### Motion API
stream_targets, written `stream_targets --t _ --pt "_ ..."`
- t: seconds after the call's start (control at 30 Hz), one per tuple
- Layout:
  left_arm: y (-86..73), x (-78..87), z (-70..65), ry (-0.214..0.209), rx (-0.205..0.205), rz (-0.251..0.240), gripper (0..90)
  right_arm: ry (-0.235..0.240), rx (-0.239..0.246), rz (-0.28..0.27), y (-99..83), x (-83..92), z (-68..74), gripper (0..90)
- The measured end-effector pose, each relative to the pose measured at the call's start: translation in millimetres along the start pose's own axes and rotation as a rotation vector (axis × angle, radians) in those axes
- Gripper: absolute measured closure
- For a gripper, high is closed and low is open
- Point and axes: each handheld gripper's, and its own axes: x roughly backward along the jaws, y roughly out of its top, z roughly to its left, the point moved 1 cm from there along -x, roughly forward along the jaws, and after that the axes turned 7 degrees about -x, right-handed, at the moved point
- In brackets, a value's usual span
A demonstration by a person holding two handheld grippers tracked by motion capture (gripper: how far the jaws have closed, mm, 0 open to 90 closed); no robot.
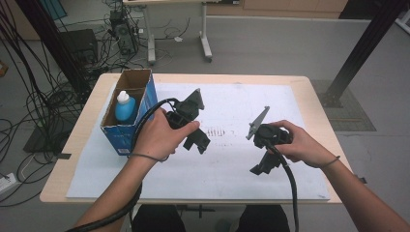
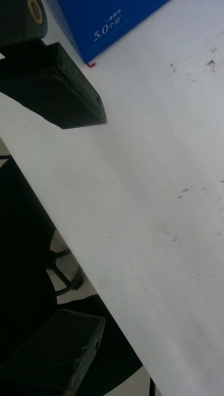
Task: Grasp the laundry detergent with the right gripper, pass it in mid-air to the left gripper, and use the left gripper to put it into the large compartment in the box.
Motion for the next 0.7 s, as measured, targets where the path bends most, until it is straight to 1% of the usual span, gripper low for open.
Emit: stream_targets --t 0.3,0.4,0.63,0.7 --pt "-0.3 0.2 -2.3 0.008 0.003 0.001 5.0 -0.008 -0.003 -0.006 -2.5 2.2 -0.6 4.9" --pt "-0.5 -0.2 -3.2 0.01 0.002 -0.001 5.0 -0.01 0.004 -0.012 -2.7 3.9 -1.0 4.9" --pt "-2.3 -1.0 -3.4 0.008 0.007 0.0 5.0 -0.011 -0.002 -0.014 -3.1 4.5 0.5 4.8" --pt "-2.7 -1.4 -3.7 0.005 0.003 -0.001 5.0 -0.009 -0.002 -0.016 -3.5 4.2 0.3 4.9"
